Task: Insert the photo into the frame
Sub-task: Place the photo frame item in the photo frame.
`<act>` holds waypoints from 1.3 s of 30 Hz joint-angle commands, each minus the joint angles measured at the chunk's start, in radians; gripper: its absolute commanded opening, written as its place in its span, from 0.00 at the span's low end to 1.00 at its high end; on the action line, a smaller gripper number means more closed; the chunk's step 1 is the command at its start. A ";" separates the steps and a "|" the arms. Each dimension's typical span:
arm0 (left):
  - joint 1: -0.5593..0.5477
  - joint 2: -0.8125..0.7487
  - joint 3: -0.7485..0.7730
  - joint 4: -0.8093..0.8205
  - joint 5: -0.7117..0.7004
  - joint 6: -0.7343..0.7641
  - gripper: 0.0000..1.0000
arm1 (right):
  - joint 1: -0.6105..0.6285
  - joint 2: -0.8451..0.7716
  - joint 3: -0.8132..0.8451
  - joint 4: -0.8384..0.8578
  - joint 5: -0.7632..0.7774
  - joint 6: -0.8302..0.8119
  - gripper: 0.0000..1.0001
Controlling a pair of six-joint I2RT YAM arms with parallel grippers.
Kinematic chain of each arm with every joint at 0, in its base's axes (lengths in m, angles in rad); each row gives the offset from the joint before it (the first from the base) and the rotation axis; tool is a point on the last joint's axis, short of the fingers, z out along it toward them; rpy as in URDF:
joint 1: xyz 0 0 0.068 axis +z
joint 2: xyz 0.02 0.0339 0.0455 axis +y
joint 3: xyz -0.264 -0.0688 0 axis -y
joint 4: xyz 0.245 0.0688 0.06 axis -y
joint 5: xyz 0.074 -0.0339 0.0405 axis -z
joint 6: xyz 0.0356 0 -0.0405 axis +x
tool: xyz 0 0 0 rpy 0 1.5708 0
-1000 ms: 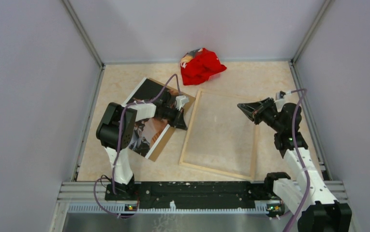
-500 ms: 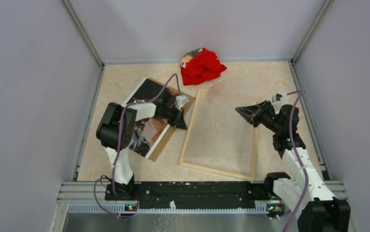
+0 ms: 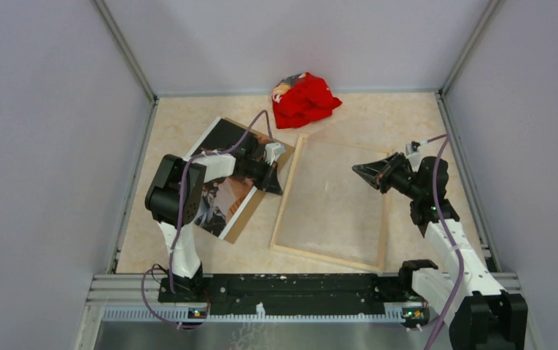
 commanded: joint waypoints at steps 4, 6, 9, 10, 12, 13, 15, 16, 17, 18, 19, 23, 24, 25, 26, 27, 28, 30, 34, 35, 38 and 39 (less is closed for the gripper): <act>-0.005 0.008 0.030 -0.004 0.004 0.025 0.01 | -0.007 0.011 0.003 0.052 -0.021 -0.013 0.00; -0.005 0.009 0.029 -0.004 0.005 0.025 0.01 | -0.007 0.011 0.003 0.049 -0.020 -0.020 0.00; -0.004 0.010 0.028 -0.006 0.006 0.026 0.00 | -0.006 0.024 0.012 0.036 -0.026 -0.044 0.00; -0.005 0.010 0.028 -0.007 0.006 0.025 0.00 | -0.006 0.033 0.019 0.028 -0.032 -0.058 0.00; -0.005 0.010 0.029 -0.008 0.009 0.027 0.00 | -0.008 0.056 0.037 0.018 -0.050 -0.092 0.00; -0.005 0.010 0.029 -0.009 0.009 0.027 0.00 | -0.008 0.068 0.047 0.014 -0.064 -0.107 0.00; -0.005 0.009 0.031 -0.011 0.009 0.028 0.00 | -0.008 0.092 0.068 0.004 -0.089 -0.140 0.00; -0.004 0.010 0.031 -0.011 0.010 0.026 0.00 | -0.008 0.102 0.078 -0.006 -0.094 -0.152 0.00; -0.004 0.010 0.031 -0.011 0.009 0.027 0.00 | -0.008 0.108 0.086 -0.014 -0.096 -0.165 0.00; -0.004 0.010 0.031 -0.012 0.010 0.026 0.00 | -0.008 0.113 0.091 -0.021 -0.097 -0.175 0.00; -0.004 0.011 0.031 -0.012 0.010 0.027 0.00 | -0.009 0.116 0.095 -0.025 -0.098 -0.181 0.00; -0.004 0.011 0.031 -0.015 0.009 0.027 0.00 | -0.020 0.126 0.107 -0.072 -0.096 -0.218 0.00; -0.004 0.012 0.031 -0.016 0.009 0.026 0.00 | -0.024 0.124 0.106 -0.083 -0.093 -0.225 0.00; -0.005 0.012 0.031 -0.016 0.010 0.026 0.00 | -0.030 0.120 0.104 -0.095 -0.089 -0.232 0.00; -0.004 0.013 0.031 -0.016 0.009 0.025 0.00 | -0.035 0.114 0.102 -0.101 -0.086 -0.239 0.00; -0.005 0.013 0.032 -0.016 0.012 0.025 0.00 | -0.040 0.110 0.102 -0.108 -0.082 -0.245 0.00; -0.005 0.013 0.033 -0.014 0.011 0.023 0.00 | -0.044 0.103 0.102 -0.116 -0.074 -0.255 0.00; -0.004 0.013 0.034 -0.015 0.011 0.023 0.00 | -0.044 0.096 0.104 -0.149 -0.061 -0.274 0.00; -0.004 0.015 0.039 -0.021 0.008 0.023 0.00 | -0.087 0.109 0.107 -0.162 -0.066 -0.303 0.00; -0.005 0.014 0.040 -0.021 0.008 0.021 0.00 | -0.091 0.114 0.109 -0.167 -0.065 -0.313 0.00; -0.005 0.012 0.040 -0.023 0.011 0.020 0.00 | -0.102 0.123 0.116 -0.185 -0.053 -0.344 0.00; -0.005 0.013 0.042 -0.022 0.010 0.019 0.00 | -0.105 0.125 0.117 -0.186 -0.051 -0.350 0.00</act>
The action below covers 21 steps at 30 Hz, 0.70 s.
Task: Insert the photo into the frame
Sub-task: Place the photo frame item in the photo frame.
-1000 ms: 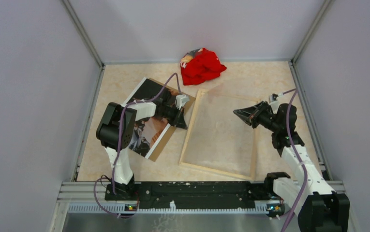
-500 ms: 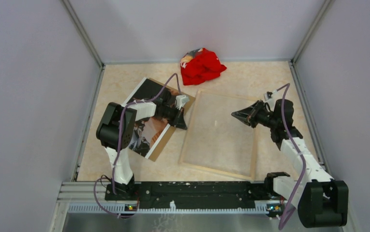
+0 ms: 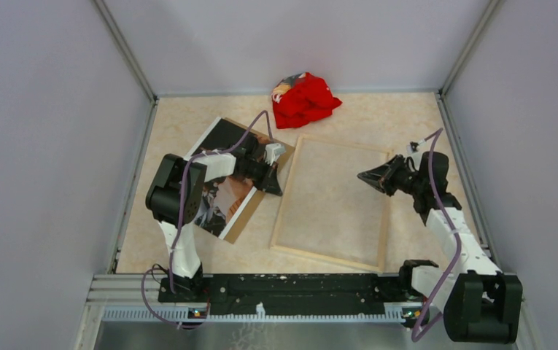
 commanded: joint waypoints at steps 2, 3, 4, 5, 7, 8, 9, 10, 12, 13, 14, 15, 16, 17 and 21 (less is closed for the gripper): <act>-0.004 0.005 0.030 0.004 0.010 0.015 0.00 | -0.021 0.005 0.062 -0.005 0.016 -0.068 0.00; -0.004 0.007 0.030 0.005 0.010 0.014 0.00 | -0.023 0.005 0.064 -0.009 0.020 -0.074 0.00; -0.005 0.007 0.031 0.003 0.009 0.015 0.00 | -0.025 0.004 0.064 -0.013 0.022 -0.079 0.00; -0.005 0.007 0.033 0.001 0.009 0.015 0.00 | -0.028 0.004 0.063 -0.016 0.024 -0.083 0.00; -0.005 0.008 0.036 -0.001 0.006 0.015 0.00 | -0.035 0.003 0.063 -0.020 0.026 -0.091 0.00; -0.005 0.009 0.038 -0.001 0.006 0.014 0.00 | -0.040 0.003 0.063 -0.023 0.025 -0.095 0.00; -0.004 0.008 0.039 -0.001 0.004 0.012 0.02 | -0.044 0.003 0.062 -0.025 0.024 -0.098 0.00; -0.005 0.007 0.040 -0.003 0.003 0.011 0.07 | -0.047 0.003 0.061 -0.026 0.024 -0.100 0.00; -0.005 0.007 0.043 -0.006 -0.004 0.007 0.18 | -0.049 0.004 0.056 -0.025 0.020 -0.103 0.00; -0.005 0.006 0.044 -0.006 -0.008 0.007 0.21 | -0.049 0.005 0.054 -0.024 0.019 -0.106 0.00; -0.005 0.005 0.045 -0.007 -0.009 0.008 0.22 | -0.050 0.005 0.053 -0.024 0.017 -0.108 0.00; -0.005 0.004 0.047 -0.007 -0.009 0.011 0.23 | -0.051 0.006 0.052 -0.025 0.015 -0.112 0.00; -0.005 0.004 0.048 -0.008 -0.009 0.012 0.23 | -0.052 0.008 0.052 -0.025 0.014 -0.115 0.00; -0.005 0.004 0.049 -0.011 -0.008 0.013 0.23 | -0.053 0.010 0.052 -0.026 0.012 -0.118 0.00; -0.005 0.008 0.048 -0.004 0.000 0.003 0.22 | -0.055 0.020 0.050 -0.013 0.001 -0.127 0.00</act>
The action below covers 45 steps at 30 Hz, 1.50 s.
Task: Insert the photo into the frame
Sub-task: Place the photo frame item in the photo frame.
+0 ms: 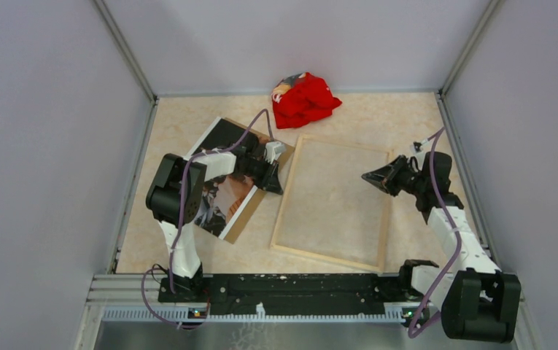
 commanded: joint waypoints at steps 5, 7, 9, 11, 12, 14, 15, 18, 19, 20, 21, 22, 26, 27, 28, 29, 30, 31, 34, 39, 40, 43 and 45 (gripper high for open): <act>-0.005 0.010 0.028 0.006 0.018 0.002 0.22 | -0.016 0.054 0.057 0.040 -0.049 -0.068 0.00; -0.006 0.012 0.032 0.006 0.019 0.000 0.22 | -0.020 0.068 0.066 0.030 -0.049 -0.086 0.00; -0.007 0.013 0.033 0.007 0.020 -0.002 0.22 | -0.021 0.075 0.066 0.037 -0.051 -0.094 0.00; -0.009 0.017 0.034 0.005 0.019 -0.003 0.22 | -0.021 0.078 0.068 0.041 -0.054 -0.104 0.00; -0.010 0.018 0.036 0.004 0.018 -0.003 0.21 | -0.022 0.076 0.069 0.042 -0.053 -0.109 0.00; -0.012 0.021 0.036 0.002 0.018 0.001 0.21 | -0.021 0.074 0.074 0.044 -0.057 -0.118 0.00; -0.011 0.024 0.037 0.001 0.017 0.000 0.21 | -0.021 0.072 0.076 0.048 -0.059 -0.122 0.00; -0.015 0.031 0.041 -0.001 0.018 -0.003 0.19 | -0.021 0.068 0.084 0.050 -0.060 -0.135 0.00; -0.015 0.032 0.044 -0.002 0.019 -0.003 0.19 | -0.021 0.069 0.088 0.048 -0.059 -0.139 0.00; -0.016 0.033 0.044 -0.003 0.018 -0.003 0.18 | -0.022 0.070 0.092 0.046 -0.058 -0.143 0.00; -0.017 0.034 0.046 -0.003 0.018 -0.003 0.17 | -0.021 0.073 0.096 0.045 -0.057 -0.145 0.00; -0.017 0.035 0.046 -0.002 0.020 -0.003 0.17 | -0.022 0.077 0.099 0.042 -0.056 -0.148 0.00; -0.019 0.037 0.049 -0.008 0.021 -0.001 0.16 | -0.021 0.102 0.102 0.066 -0.056 -0.142 0.00; -0.020 0.037 0.050 -0.009 0.022 0.000 0.16 | -0.021 0.109 0.102 0.070 -0.059 -0.140 0.00; -0.020 0.037 0.050 -0.010 0.021 0.001 0.16 | -0.022 0.114 0.101 0.071 -0.060 -0.139 0.00; -0.020 0.037 0.051 -0.011 0.022 0.000 0.16 | -0.021 0.118 0.099 0.075 -0.060 -0.140 0.00; -0.020 0.037 0.051 -0.011 0.022 -0.002 0.16 | -0.022 0.118 0.096 0.079 -0.061 -0.137 0.00; -0.019 0.038 0.050 -0.011 0.021 0.000 0.15 | -0.022 0.115 0.090 0.085 -0.061 -0.134 0.00; -0.022 0.040 0.050 -0.010 0.024 0.000 0.14 | -0.021 0.113 0.062 0.112 -0.075 -0.098 0.00; -0.028 0.049 0.050 -0.009 0.027 -0.003 0.11 | -0.021 0.122 -0.003 0.303 -0.135 0.040 0.00; -0.030 0.049 0.049 -0.008 0.028 -0.003 0.10 | -0.021 0.122 -0.008 0.322 -0.137 0.052 0.00; -0.032 0.049 0.046 -0.005 0.027 -0.001 0.09 | -0.021 0.128 -0.008 0.345 -0.144 0.067 0.00; -0.034 0.051 0.048 -0.005 0.025 0.000 0.08 | -0.022 0.132 -0.008 0.358 -0.149 0.076 0.00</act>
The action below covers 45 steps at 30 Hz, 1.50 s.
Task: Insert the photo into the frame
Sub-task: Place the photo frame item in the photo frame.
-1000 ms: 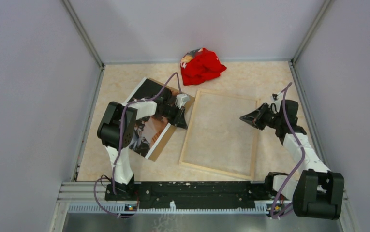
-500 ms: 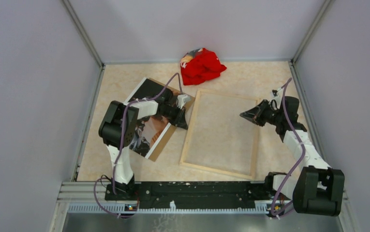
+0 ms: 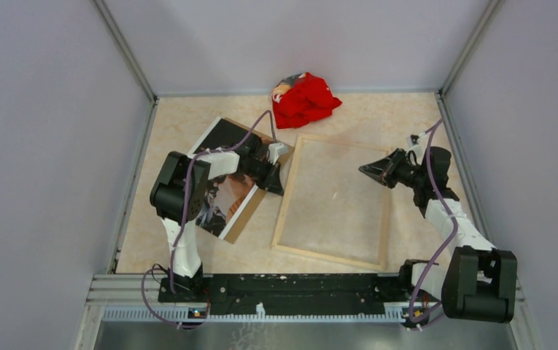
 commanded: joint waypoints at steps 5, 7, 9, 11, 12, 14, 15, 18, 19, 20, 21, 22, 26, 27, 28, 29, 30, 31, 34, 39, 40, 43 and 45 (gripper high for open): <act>-0.021 0.021 0.034 0.003 0.020 0.003 0.07 | -0.007 0.001 -0.020 0.245 -0.063 0.110 0.00; -0.021 0.021 0.038 0.001 0.021 0.001 0.07 | -0.008 0.000 -0.025 0.279 -0.073 0.125 0.00; -0.021 0.021 0.039 0.000 0.021 0.001 0.07 | -0.007 -0.006 -0.029 0.298 -0.078 0.126 0.00; -0.021 0.023 0.042 -0.003 0.020 0.001 0.07 | -0.007 -0.010 -0.030 0.295 -0.080 0.117 0.00; -0.021 0.023 0.042 -0.003 0.019 0.001 0.07 | -0.008 -0.009 -0.030 0.292 -0.081 0.114 0.00; -0.021 0.023 0.044 -0.005 0.018 0.000 0.06 | -0.007 -0.006 -0.037 0.293 -0.084 0.118 0.00; -0.021 0.025 0.046 -0.007 0.018 0.002 0.06 | -0.007 -0.004 -0.041 0.297 -0.084 0.122 0.00; -0.021 0.023 0.047 -0.007 0.016 0.001 0.06 | -0.005 -0.004 -0.064 0.327 -0.072 0.158 0.00; -0.022 0.024 0.046 -0.008 0.016 0.002 0.06 | -0.004 -0.004 -0.074 0.342 -0.068 0.172 0.00; -0.022 0.023 0.046 -0.009 0.017 0.002 0.06 | -0.002 -0.005 -0.082 0.359 -0.063 0.186 0.00; -0.023 0.024 0.047 -0.009 0.016 0.003 0.06 | 0.002 -0.006 -0.090 0.370 -0.053 0.198 0.00; -0.022 0.024 0.047 -0.010 0.015 0.003 0.06 | 0.009 -0.010 -0.094 0.378 -0.043 0.208 0.00; -0.022 0.025 0.046 -0.010 0.017 0.003 0.06 | 0.046 -0.007 -0.105 0.390 -0.004 0.222 0.00; -0.023 0.024 0.047 -0.010 0.017 0.002 0.05 | 0.055 -0.004 -0.107 0.394 0.003 0.224 0.00; -0.023 0.024 0.047 -0.009 0.016 0.003 0.05 | 0.063 -0.003 -0.107 0.395 0.010 0.226 0.00; -0.023 0.023 0.047 -0.010 0.017 0.003 0.05 | 0.070 -0.001 -0.112 0.400 0.016 0.234 0.00; -0.023 0.024 0.046 -0.010 0.016 0.004 0.05 | 0.077 0.001 -0.115 0.404 0.025 0.239 0.00; -0.023 0.024 0.045 -0.009 0.015 0.004 0.05 | 0.083 0.000 -0.119 0.403 0.036 0.248 0.00; -0.023 0.022 0.039 -0.009 0.015 0.007 0.04 | 0.090 -0.008 -0.127 0.404 0.072 0.276 0.00; -0.023 0.020 0.037 -0.008 0.017 0.008 0.04 | 0.123 -0.048 -0.135 0.393 0.149 0.316 0.00; -0.023 0.019 0.037 -0.008 0.018 0.008 0.04 | 0.128 -0.055 -0.132 0.385 0.159 0.317 0.00; -0.023 0.018 0.036 -0.008 0.019 0.009 0.03 | 0.144 -0.063 -0.133 0.372 0.178 0.323 0.00; -0.023 0.017 0.035 -0.008 0.019 0.011 0.03 | 0.148 -0.065 -0.133 0.364 0.185 0.321 0.00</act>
